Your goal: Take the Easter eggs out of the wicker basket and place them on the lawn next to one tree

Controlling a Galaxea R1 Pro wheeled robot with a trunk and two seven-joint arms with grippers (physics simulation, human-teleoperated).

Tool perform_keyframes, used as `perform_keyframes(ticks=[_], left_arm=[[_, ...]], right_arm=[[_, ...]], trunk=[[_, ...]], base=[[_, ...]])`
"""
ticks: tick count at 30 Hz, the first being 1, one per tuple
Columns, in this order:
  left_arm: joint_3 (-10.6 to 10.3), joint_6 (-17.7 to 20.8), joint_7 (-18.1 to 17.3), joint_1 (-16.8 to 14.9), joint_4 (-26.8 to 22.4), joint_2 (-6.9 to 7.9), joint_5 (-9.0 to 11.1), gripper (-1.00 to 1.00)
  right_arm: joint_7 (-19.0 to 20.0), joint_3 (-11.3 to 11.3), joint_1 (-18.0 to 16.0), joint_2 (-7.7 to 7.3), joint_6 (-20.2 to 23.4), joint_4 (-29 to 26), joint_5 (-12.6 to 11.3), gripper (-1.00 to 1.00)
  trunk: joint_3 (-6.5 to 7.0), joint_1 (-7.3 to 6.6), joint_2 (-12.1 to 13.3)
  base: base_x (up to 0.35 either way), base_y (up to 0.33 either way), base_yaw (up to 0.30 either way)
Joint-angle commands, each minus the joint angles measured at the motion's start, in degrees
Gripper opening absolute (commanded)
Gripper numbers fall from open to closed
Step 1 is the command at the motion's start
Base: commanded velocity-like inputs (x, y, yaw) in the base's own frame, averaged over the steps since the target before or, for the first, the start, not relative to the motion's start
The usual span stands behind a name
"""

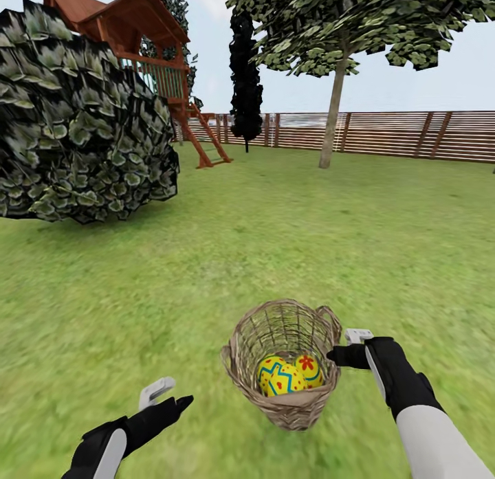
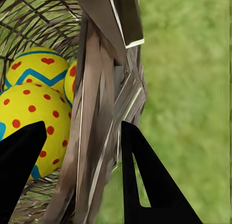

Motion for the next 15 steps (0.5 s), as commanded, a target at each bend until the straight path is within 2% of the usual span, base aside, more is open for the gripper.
perform_keyframes(ticks=[1, 15], left_arm=[[0.12, 0.37, -0.32, -0.04, -0.04, -0.07, -0.08, 1.0], [0.0, 0.37, -0.32, -0.04, -0.04, -0.06, -0.08, 1.0]], right_arm=[[0.53, -0.13, -0.04, -0.13, 0.24, -0.06, 0.11, -1.0], [0.53, -0.22, -0.04, -1.8, 0.24, -0.08, -0.18, -1.0]], trunk=[[-0.05, 0.03, -0.02], [-0.05, 0.03, -0.02]], base=[[0.338, 0.0, 0.0], [0.341, 0.0, 0.0]])
